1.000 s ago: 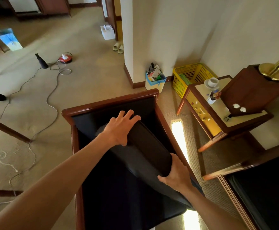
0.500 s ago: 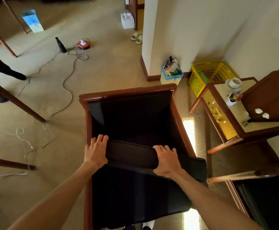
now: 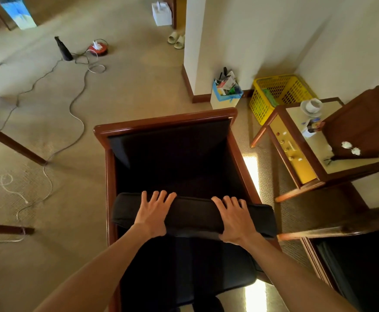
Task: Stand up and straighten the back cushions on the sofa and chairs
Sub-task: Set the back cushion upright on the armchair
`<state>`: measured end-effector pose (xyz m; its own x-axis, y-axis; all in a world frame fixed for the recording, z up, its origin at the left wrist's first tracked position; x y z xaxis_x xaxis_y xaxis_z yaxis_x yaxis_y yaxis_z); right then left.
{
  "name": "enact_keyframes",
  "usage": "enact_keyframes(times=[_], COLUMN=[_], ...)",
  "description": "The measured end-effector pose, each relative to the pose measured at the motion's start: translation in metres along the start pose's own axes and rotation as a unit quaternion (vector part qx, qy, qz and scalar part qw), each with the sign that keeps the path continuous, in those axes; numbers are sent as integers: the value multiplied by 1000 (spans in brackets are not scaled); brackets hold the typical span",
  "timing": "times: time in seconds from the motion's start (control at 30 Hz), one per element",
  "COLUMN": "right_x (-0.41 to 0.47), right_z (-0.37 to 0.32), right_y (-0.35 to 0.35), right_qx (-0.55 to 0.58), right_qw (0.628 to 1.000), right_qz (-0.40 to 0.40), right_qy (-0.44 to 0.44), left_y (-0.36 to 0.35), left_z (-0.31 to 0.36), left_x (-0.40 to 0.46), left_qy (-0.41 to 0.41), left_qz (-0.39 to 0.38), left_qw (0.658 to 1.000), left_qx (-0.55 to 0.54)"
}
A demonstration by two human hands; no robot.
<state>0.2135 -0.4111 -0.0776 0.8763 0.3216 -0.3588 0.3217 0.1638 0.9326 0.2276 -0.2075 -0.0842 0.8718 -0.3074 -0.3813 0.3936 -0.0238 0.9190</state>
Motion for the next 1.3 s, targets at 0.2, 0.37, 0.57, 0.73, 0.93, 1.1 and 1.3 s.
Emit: enact_keyframes(times=[0.2, 0.37, 0.57, 0.73, 0.93, 1.1, 1.3], right_x=[41, 82, 112, 106, 126, 171, 209], right_z=[8, 6, 13, 9, 10, 19, 40], right_y=[32, 59, 73, 37, 43, 66, 72], right_qx=[-7, -30, -33, -18, -22, -36, -41], right_qw=[999, 996, 992, 992, 992, 992, 996], right_qz=[4, 36, 83, 90, 103, 97, 77], right_qy=[39, 76, 85, 82, 75, 73, 17], left_y=[33, 52, 55, 16, 21, 49, 68], left_z=[-20, -43, -56, -42, -62, -91, -114], left_x=[25, 34, 44, 43, 59, 94, 130], left_qy=[4, 48, 92, 90, 104, 127, 173], left_qz=[18, 42, 100, 83, 87, 82, 69], left_qw=[999, 998, 990, 991, 990, 986, 977], left_qx=[-33, -24, -48, -55, -47, -64, -100])
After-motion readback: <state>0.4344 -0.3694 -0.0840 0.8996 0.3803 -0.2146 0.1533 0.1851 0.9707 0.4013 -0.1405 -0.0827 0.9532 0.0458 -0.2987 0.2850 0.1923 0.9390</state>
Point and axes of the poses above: each hand's wrist, its own x-axis towards the middle knuckle, its own y-axis out of the back of the hand, z = x × y, the point moved 10 cm from there along x, towards the middle knuckle, and after that the axes turned 6 degrees about -x, right-handed, at the moved point
